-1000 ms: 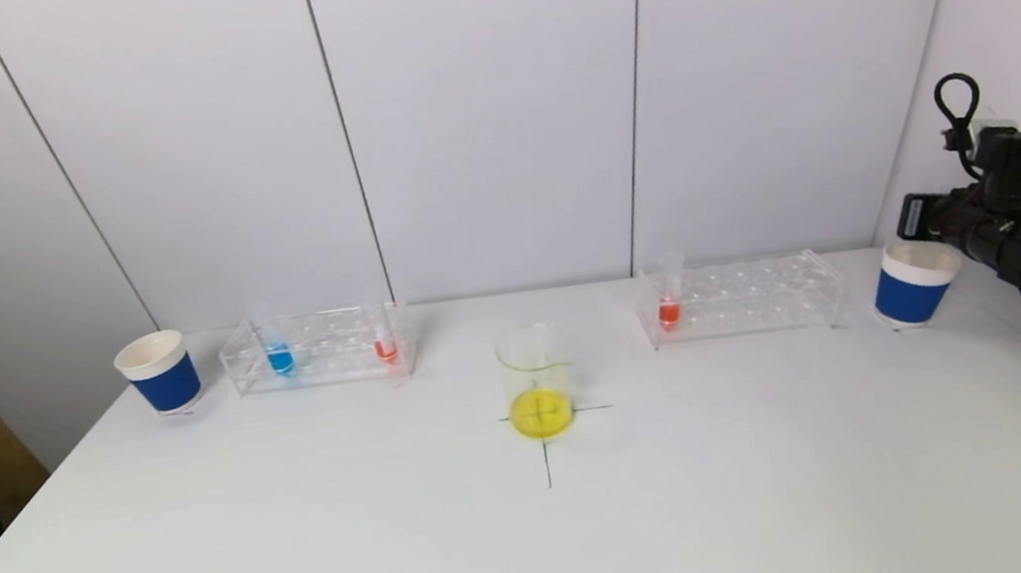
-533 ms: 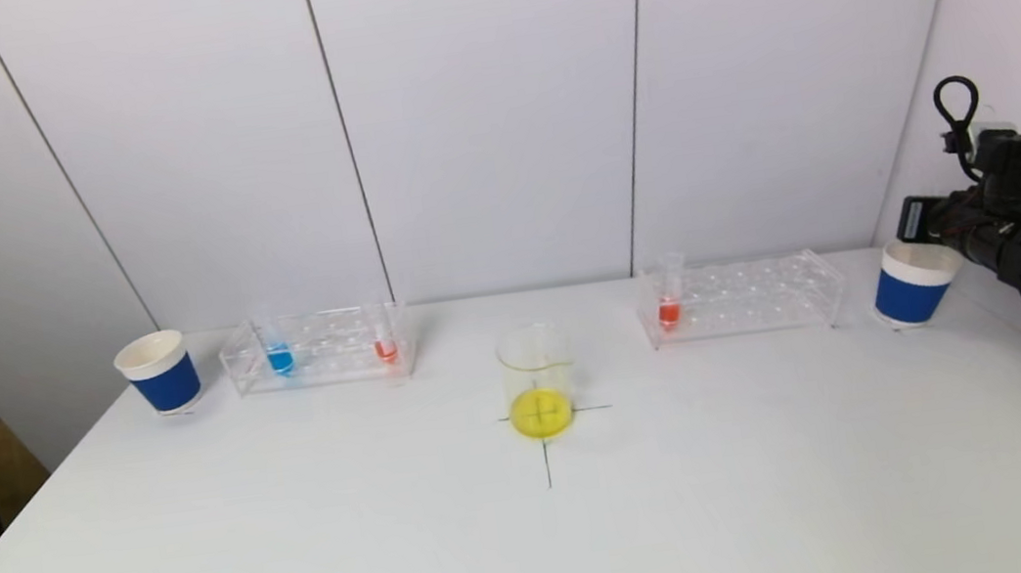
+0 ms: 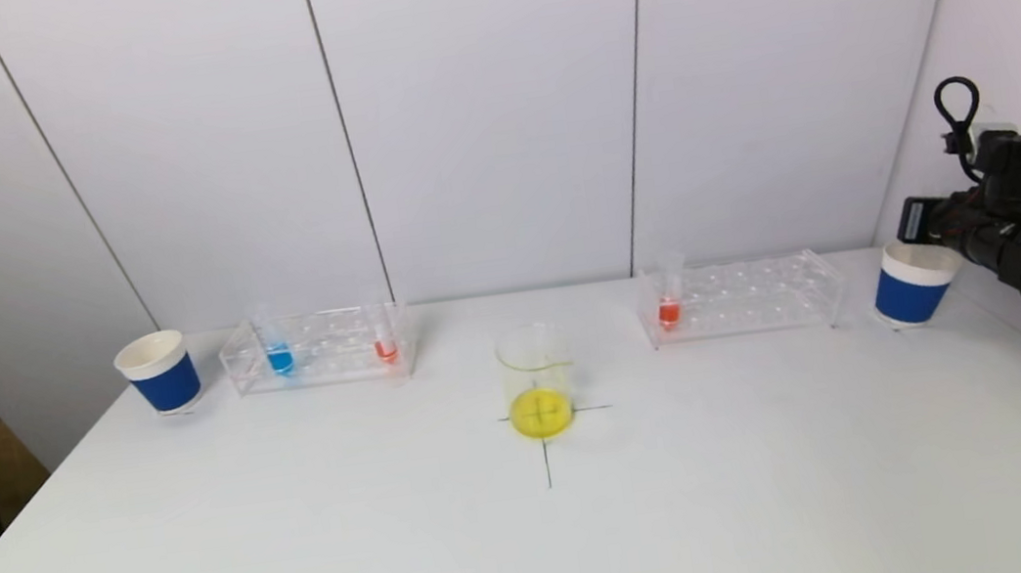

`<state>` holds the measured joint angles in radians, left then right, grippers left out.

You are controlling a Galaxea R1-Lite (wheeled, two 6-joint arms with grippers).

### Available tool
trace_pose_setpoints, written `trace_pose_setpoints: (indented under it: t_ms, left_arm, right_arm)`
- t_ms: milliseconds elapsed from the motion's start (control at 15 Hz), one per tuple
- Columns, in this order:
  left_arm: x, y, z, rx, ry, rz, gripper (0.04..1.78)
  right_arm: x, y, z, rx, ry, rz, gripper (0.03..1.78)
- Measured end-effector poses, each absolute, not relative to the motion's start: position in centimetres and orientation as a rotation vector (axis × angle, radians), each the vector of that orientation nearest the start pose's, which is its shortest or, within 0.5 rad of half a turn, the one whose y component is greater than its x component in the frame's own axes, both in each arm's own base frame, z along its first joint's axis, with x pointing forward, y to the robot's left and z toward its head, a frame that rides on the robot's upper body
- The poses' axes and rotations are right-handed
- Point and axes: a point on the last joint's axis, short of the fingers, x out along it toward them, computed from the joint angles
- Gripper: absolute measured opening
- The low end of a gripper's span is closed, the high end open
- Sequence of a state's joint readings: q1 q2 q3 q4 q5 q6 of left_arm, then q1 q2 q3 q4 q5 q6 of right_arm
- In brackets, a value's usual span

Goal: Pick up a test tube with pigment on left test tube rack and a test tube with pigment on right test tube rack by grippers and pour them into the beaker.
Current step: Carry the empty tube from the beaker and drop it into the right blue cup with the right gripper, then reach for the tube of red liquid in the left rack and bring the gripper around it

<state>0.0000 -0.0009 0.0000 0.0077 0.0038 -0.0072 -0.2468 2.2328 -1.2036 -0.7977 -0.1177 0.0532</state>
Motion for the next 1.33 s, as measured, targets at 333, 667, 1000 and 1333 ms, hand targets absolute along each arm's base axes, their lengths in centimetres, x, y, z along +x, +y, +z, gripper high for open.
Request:
trace_pose_setpoints:
  t_ms: [333,667,1000,1333]
  left_arm:
    - [-2.29,0.01,7.47,-0.008,0.007,0.004,1.76]
    - [-2.29,0.01,7.47,-0.007,0.007,0.004,1.76]
    - [-2.29,0.01,7.47,-0.007,0.007,0.004,1.76]
    - [-2.29,0.01,7.47,-0.007,0.007,0.004,1.76]
  right_arm:
    - [42.46,-10.97,10.33,0.08,0.218,-0.37,0.69]
    - [42.46,-10.97,10.33,0.08,0.218,-0.37,1.42]
    - [42.4,-11.03,10.36,0.081,0.219,-0.372,1.77]
    - [42.3,-11.01,10.48,0.081,0.218,-0.372,1.77]
